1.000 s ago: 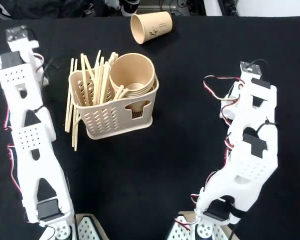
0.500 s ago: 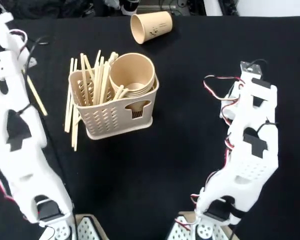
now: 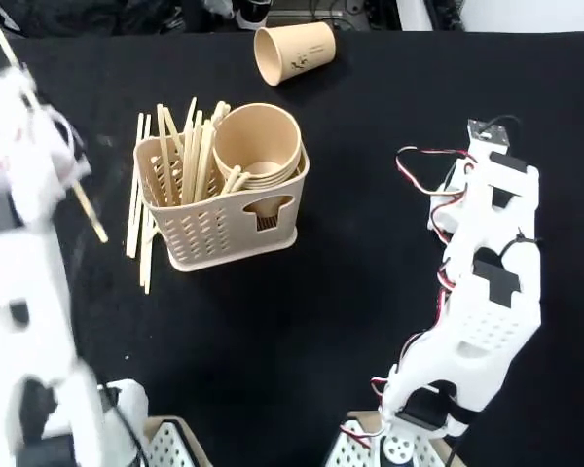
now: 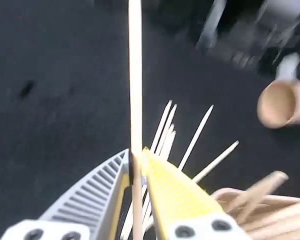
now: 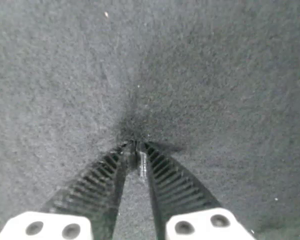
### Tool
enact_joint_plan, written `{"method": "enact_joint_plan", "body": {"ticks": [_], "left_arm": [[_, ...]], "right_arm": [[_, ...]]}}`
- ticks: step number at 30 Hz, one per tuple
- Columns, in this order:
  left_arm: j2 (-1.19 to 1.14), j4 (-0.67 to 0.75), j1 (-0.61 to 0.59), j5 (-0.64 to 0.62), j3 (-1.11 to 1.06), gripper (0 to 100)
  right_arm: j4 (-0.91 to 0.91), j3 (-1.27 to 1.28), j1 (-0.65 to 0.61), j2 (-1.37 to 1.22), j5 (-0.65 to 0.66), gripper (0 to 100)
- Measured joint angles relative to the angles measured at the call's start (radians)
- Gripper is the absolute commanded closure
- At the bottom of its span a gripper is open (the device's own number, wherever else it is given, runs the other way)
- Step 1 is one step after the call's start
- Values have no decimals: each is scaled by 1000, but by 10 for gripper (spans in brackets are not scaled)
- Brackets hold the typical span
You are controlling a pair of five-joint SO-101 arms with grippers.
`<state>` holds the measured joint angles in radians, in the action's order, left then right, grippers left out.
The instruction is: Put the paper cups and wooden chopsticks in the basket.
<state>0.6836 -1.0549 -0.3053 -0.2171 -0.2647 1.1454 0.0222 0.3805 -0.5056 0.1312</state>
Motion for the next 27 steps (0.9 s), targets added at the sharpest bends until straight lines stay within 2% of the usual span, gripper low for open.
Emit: {"method": "enact_joint_plan", "body": {"ticks": [7, 12, 17, 23, 24, 27], "left_arm": [[661, 572, 98, -6, -618, 971], [1033, 873, 230, -6, -945, 971], [1076, 936, 308, 28, -1102, 970], [993, 942, 311, 55, -1145, 968], [979, 942, 311, 55, -1145, 948], [951, 942, 311, 55, -1145, 802]], "right_arm": [[0, 0, 0, 0, 0, 986], [0, 0, 0, 0, 0, 986], [0, 0, 0, 0, 0, 986], [0, 0, 0, 0, 0, 986], [0, 0, 0, 0, 0, 986], [0, 0, 0, 0, 0, 986]]}}
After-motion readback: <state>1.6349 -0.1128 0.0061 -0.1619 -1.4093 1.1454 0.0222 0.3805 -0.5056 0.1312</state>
